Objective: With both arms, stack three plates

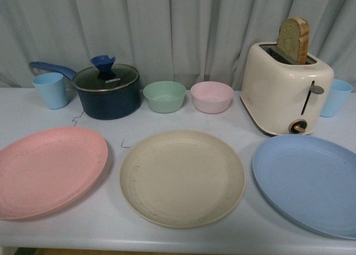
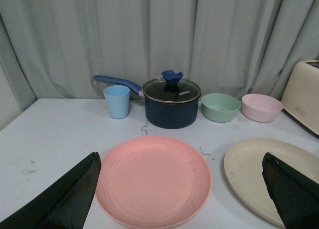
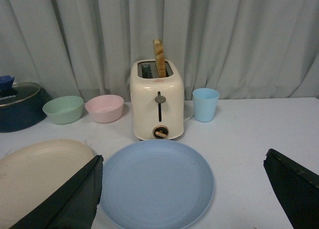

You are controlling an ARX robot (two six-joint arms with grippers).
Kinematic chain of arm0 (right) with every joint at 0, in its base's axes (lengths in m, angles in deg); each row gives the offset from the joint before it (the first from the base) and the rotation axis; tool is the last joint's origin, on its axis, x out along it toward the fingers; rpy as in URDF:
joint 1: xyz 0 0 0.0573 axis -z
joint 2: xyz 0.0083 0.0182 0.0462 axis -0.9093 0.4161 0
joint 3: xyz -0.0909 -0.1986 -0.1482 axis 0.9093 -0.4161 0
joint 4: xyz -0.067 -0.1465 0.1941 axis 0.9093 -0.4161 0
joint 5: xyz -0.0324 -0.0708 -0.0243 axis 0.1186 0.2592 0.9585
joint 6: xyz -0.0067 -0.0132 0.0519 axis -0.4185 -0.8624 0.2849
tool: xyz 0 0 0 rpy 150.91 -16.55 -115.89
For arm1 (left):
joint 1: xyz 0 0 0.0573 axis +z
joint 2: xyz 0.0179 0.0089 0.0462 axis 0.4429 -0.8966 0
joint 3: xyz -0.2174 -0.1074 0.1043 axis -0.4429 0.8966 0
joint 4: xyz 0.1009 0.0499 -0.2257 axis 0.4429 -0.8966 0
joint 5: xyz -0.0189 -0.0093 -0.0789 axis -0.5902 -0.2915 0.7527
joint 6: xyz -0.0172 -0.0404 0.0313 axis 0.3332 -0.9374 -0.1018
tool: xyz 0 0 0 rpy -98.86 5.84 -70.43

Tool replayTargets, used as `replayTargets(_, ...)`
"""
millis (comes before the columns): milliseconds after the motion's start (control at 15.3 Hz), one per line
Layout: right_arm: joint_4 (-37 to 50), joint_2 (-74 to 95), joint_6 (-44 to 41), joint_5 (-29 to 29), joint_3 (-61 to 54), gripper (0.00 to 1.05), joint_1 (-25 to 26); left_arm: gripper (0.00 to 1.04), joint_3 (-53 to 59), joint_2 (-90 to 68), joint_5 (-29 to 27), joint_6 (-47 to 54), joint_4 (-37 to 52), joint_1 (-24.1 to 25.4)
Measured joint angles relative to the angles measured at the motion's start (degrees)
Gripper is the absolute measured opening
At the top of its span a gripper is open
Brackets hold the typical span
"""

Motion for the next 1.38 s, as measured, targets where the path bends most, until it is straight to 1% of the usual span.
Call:
replayTargets(393,0.0,0.0,0.0,0.0,0.0,0.98,0.0,0.98,-0.13,-0.17,-0.66,-0.2,-0.92,-0.17)
replayTargets(459,0.07,0.0,-0.02,-0.07,0.0,0.98,0.0,0.98,-12.7,-22.93,-20.02,-4.63,-18.58,-4.04)
replayTargets(524,-0.02,0.02,0.0,0.02,0.0,0.98,0.07,0.98,-15.39,-29.2,-20.72,-4.37,-15.65,-1.29)
replayTargets(590,-0.02,0.0,0.0,-0.02,0.0,0.98,-0.02,0.98,-18.45,-36.0,-17.66,-3.23,-12.81,0.98)
replayTargets(721,0.0,0.0,0.0,-0.02,0.0,0.98,0.0,0.98,-23.56,-53.09,-9.6,-0.85,-6.86,6.01)
replayTargets(852,0.0,0.0,0.0,-0.02,0.0,0.98,0.0,0.98,-27.91,-66.88,-6.12,0.59,0.39,9.07)
replayTargets(983,0.0,0.0,0.0,-0.02,0.0,0.98,0.0,0.98,-34.36,-79.25,-1.92,1.11,3.39,11.5)
replayTargets(1048,0.0,0.0,0.0,-0.02,0.0,0.98,0.0,0.98,-38.21,-86.99,1.25,2.27,2.97,12.63)
replayTargets(1310,0.0,0.0,0.0,-0.02,0.0,0.98,0.0,0.98,-48.85,-102.86,9.29,3.74,-0.94,16.74)
replayTargets(1376,0.02,0.0,0.0,-0.02,0.0,0.98,0.0,0.98,-51.04,-105.46,9.57,3.89,-1.57,17.4)
